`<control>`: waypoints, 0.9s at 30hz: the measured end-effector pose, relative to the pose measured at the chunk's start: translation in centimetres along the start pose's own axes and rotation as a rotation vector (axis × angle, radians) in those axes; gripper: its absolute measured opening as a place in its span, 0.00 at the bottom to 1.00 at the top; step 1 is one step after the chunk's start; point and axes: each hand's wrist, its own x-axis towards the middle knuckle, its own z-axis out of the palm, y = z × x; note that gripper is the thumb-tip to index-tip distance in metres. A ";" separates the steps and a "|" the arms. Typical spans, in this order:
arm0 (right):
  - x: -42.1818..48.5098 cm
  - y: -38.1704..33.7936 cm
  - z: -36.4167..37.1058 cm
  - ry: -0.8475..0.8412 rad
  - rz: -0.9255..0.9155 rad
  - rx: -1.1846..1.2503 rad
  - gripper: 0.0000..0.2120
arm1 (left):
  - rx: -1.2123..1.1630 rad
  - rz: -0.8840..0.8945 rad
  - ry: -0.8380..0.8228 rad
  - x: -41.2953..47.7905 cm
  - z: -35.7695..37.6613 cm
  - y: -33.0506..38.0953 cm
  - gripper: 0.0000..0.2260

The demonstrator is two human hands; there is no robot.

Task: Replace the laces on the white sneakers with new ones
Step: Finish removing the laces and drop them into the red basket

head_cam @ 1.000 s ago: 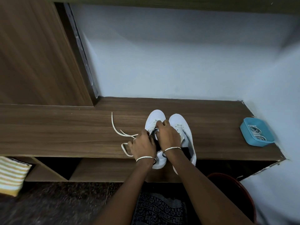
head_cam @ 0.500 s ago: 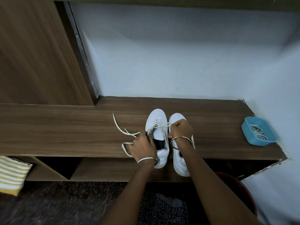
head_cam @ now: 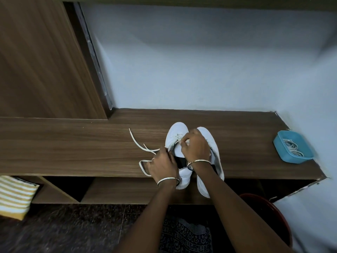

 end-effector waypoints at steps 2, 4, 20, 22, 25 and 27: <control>0.4 0.9 -0.9 0.103 0.192 0.199 0.05 | 0.003 0.001 0.009 0.0 0.1 0.0 0.05; 1.1 2.3 -1.9 0.177 0.348 0.295 0.04 | 0.022 0.011 0.001 0.0 0.2 -0.1 0.05; -0.9 -2.3 0.8 -0.207 -0.082 -0.050 0.10 | 0.012 -0.002 -0.001 0.1 0.1 -0.2 0.07; -0.8 -2.2 1.1 -0.195 -0.044 -0.093 0.10 | 0.010 0.009 0.020 0.0 0.2 -0.2 0.07; -0.2 -1.7 0.9 -0.133 0.037 -0.014 0.09 | 0.018 0.004 0.011 -0.1 0.0 0.0 0.07; 0.1 -1.1 0.4 -0.075 0.057 0.049 0.09 | 0.032 0.006 0.003 -0.1 0.0 0.0 0.07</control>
